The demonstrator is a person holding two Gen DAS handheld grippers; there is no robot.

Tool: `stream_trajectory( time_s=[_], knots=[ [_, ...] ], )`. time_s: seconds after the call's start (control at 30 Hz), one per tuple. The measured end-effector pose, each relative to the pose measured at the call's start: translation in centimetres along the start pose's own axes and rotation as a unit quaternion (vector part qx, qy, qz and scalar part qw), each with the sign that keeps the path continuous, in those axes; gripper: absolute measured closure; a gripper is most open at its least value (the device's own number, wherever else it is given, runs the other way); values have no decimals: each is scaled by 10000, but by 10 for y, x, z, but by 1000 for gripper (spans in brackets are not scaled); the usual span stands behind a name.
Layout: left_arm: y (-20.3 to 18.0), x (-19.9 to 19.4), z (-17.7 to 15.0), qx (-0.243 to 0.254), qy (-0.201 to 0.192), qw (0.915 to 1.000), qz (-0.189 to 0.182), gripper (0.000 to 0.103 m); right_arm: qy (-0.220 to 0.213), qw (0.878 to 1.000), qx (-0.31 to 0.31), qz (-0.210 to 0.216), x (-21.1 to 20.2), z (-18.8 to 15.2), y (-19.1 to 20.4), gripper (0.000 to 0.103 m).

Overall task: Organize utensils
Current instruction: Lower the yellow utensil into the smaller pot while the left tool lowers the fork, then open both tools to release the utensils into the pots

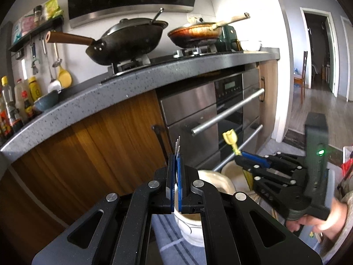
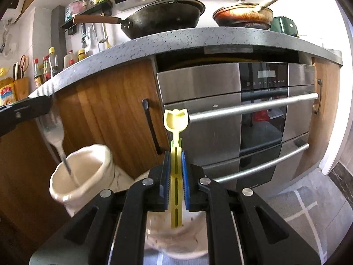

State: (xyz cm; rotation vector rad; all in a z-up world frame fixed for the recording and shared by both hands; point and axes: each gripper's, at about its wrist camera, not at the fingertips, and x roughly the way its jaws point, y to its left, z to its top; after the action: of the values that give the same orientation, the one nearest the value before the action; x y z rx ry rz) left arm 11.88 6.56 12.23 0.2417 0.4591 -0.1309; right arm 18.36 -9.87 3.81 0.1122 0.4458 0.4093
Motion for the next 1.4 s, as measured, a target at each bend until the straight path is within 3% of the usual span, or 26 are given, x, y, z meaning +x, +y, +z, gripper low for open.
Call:
stream_trajectory(
  time_s=[0.5, 0.77, 1.23, 1.4],
  knots=[
    [-8, 15, -18, 81, 340, 9993, -97, 100, 853, 9961, -227, 4, 4, -2, 5, 93],
    [-18, 13, -17, 292, 275, 9992, -85, 100, 1387, 9895, -350, -207, 17, 7, 11, 93],
    [-11, 19, -16, 128, 364, 9993, -14, 100, 1386, 9896, -327, -186, 16, 8, 9, 91],
    [-8, 20, -16, 86, 391, 9992, 18, 100, 1321, 9906, -346, -108, 9, 7, 13, 82]
  ],
)
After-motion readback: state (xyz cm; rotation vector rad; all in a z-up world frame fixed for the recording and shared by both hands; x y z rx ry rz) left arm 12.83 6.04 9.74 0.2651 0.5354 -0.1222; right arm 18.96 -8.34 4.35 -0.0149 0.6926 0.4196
